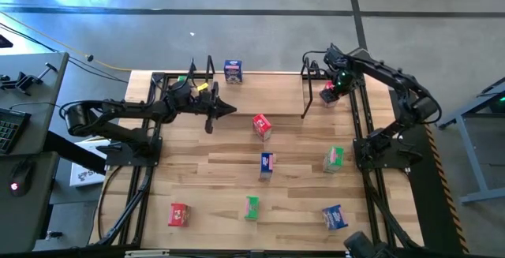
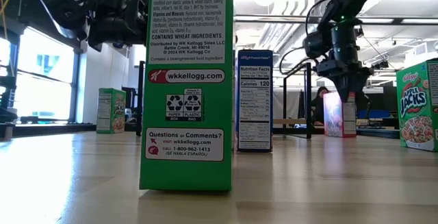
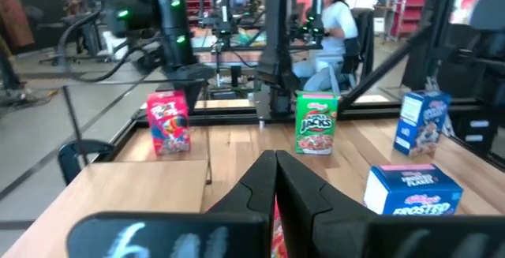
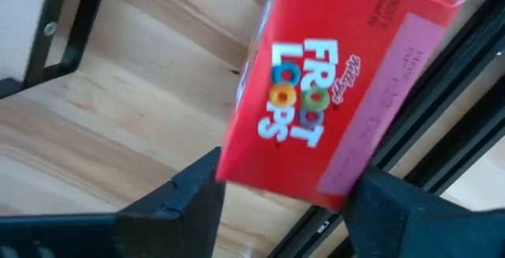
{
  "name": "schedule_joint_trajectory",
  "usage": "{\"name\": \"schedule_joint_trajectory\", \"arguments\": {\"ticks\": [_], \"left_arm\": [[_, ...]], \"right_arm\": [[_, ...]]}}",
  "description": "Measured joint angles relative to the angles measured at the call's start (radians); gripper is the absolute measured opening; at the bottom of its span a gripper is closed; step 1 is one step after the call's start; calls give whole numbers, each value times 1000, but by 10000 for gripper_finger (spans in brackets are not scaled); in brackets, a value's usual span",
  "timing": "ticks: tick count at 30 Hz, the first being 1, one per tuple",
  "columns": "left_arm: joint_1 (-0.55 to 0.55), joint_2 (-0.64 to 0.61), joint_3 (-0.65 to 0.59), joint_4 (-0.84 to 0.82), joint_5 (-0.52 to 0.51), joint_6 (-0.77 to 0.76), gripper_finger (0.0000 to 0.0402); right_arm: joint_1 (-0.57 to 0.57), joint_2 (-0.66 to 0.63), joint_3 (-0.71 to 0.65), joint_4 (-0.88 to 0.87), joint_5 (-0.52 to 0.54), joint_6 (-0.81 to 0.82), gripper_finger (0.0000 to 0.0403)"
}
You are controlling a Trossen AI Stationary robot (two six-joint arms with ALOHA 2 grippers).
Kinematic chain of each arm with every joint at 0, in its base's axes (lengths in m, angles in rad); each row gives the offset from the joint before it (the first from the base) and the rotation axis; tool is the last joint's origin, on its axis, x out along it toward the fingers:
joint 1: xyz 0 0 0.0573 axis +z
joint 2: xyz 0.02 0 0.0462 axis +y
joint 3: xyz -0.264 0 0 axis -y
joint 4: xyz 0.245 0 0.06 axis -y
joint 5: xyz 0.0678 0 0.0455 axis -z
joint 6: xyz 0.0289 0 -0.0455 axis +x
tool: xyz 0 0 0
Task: Stack cereal on shelf
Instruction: Put the top right red cereal box on the shelf
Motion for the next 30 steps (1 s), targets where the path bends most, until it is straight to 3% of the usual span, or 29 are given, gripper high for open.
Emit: {"name": "schedule_joint_trajectory", "arguments": {"ticks": [10, 16, 30], "left_arm": [[40, 0, 0, 1, 65, -29, 3], [40, 0, 0, 1, 65, -39, 3], [40, 0, 0, 8, 64, -52, 3]], "right_arm": [[46, -50, 115, -82, 11, 18, 177], [52, -72, 165, -119, 16, 208, 177], [52, -76, 165, -122, 50, 642, 254]]}}
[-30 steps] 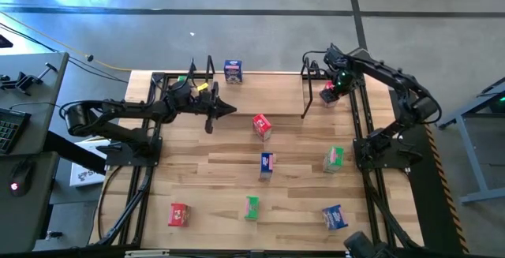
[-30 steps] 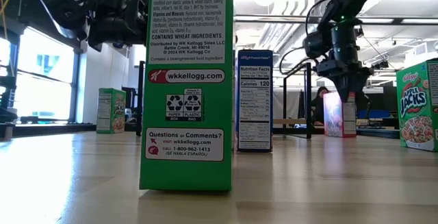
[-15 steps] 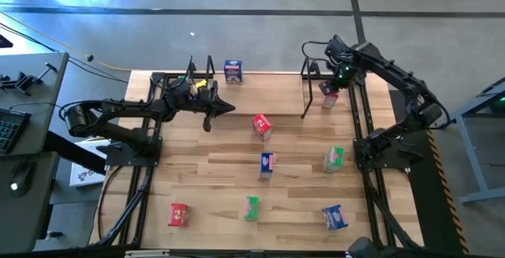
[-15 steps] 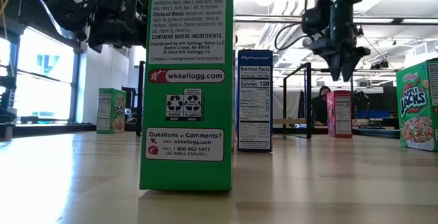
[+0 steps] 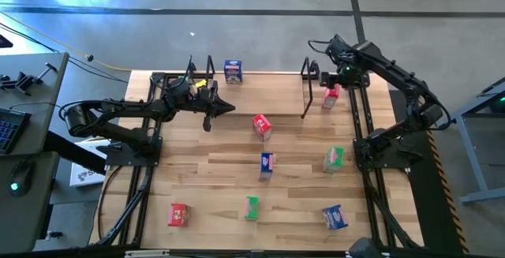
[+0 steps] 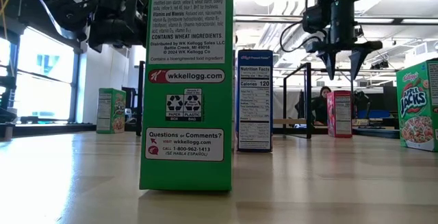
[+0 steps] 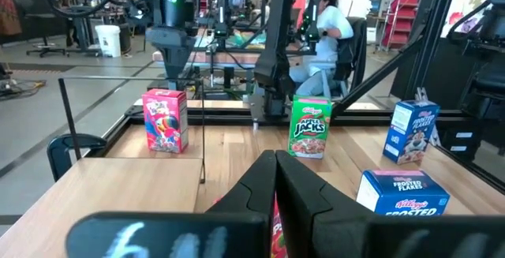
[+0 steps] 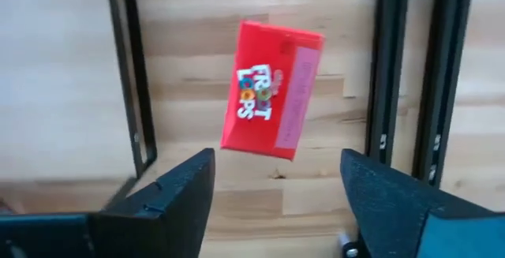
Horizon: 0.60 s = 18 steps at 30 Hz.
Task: Stack cereal on shelf
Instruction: Put the top right red cereal box on the shelf
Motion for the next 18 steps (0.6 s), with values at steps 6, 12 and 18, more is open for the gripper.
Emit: {"name": "schedule_joint_trajectory", "arguments": {"ticks": [6, 12, 18], "left_arm": [[-1, 0, 0, -2, 1, 0, 3], [-1, 0, 0, -18, 2, 0, 3], [-1, 0, 0, -21, 2, 0, 3]], "right_arm": [[0, 2, 0, 0, 18, 134, 269], [0, 4, 0, 21, 67, 143, 271], [0, 51, 0, 74, 71, 111, 271]]}}
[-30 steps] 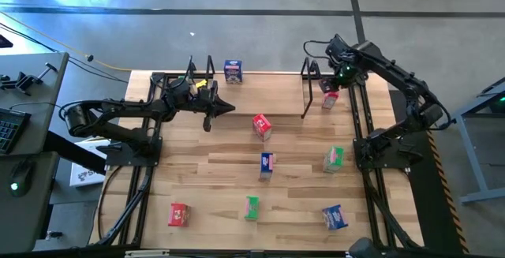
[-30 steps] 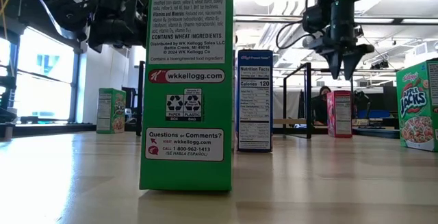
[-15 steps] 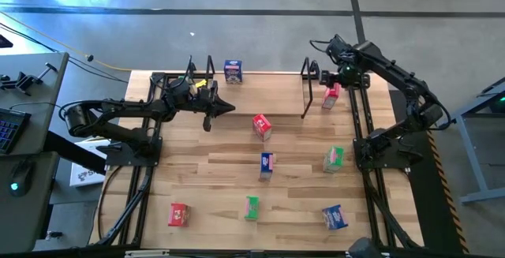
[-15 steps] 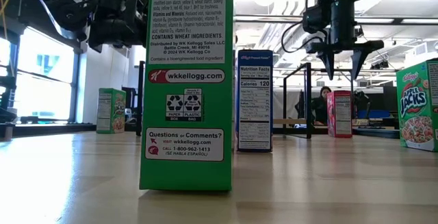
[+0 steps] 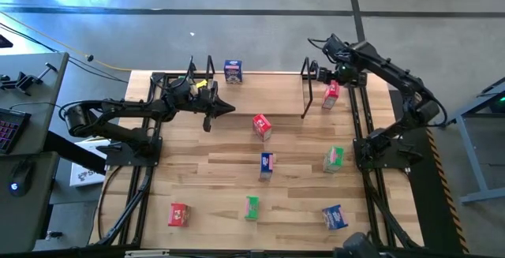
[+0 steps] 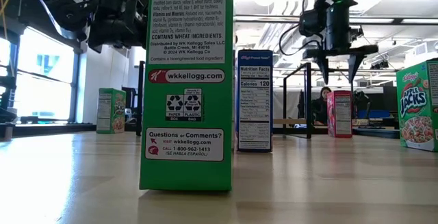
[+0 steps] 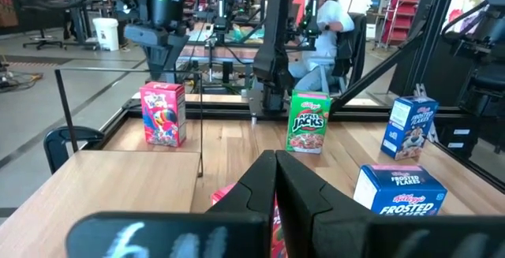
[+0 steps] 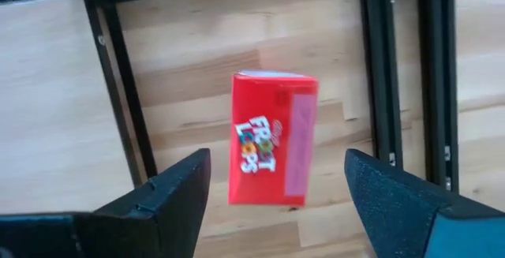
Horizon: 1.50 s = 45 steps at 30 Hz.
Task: Stack cereal on shelf
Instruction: Put the top right red cereal box on the shelf
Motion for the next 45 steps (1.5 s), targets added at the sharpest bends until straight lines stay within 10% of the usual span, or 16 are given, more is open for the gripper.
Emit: {"name": "schedule_joint_trajectory", "arguments": {"ticks": [45], "left_arm": [[0, 0, 0, -8, 1, -2, 3]], "right_arm": [[-3, 138, -1, 18, -14, -69, 271]]}}
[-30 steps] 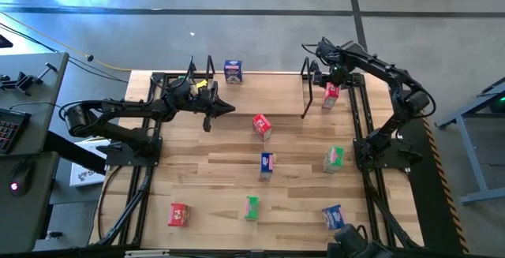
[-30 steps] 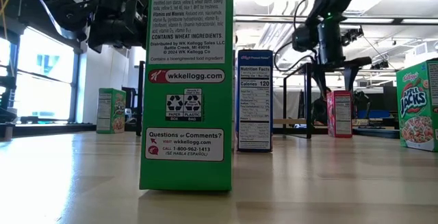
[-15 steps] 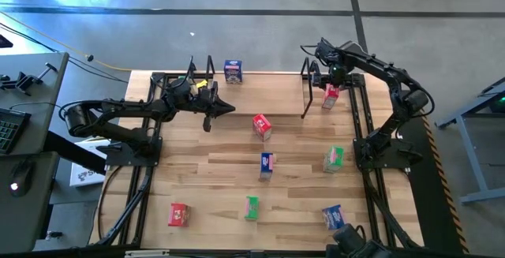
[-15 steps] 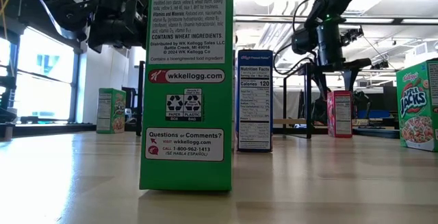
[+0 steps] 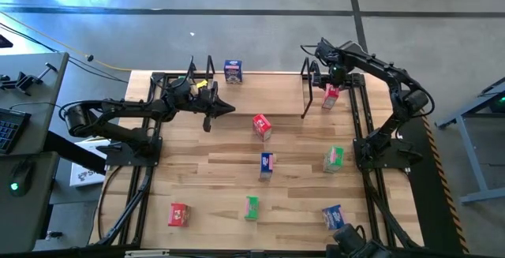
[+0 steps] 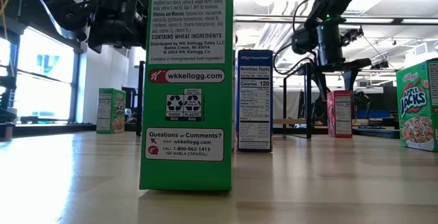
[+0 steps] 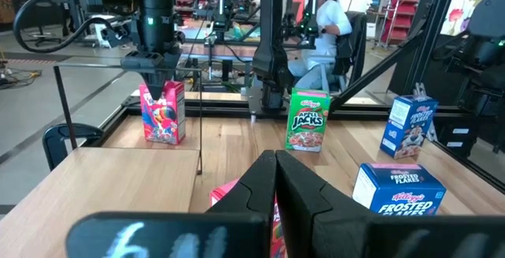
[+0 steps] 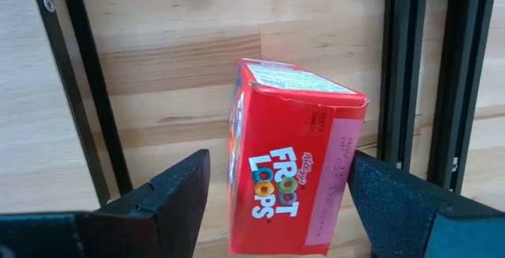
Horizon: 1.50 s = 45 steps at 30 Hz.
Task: Stack cereal on shelf
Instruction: Put the top right red cereal box on the shelf
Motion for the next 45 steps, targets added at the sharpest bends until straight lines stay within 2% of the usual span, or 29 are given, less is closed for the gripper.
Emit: {"name": "schedule_joint_trajectory", "arguments": {"ticks": [7, 16, 26, 35, 38, 45], "left_arm": [[0, 0, 0, 0, 0, 0, 3], [0, 0, 0, 1, 0, 2, 3], [0, 0, 0, 1, 0, 2, 3], [0, 0, 0, 1, 0, 1, 3], [-1, 0, 0, 0, 0, 1, 3], [0, 0, 0, -2, 0, 1, 3]], "right_arm": [[-6, 0, 0, -19, -24, -59, 271], [-6, 0, 0, -33, -108, -138, 271], [-6, 0, 0, -40, -55, -106, 276], [-9, 0, 0, -52, -35, -97, 333], [-8, 0, 0, -66, -56, -141, 336], [14, -2, -8, -2, -32, -179, 335]]}}
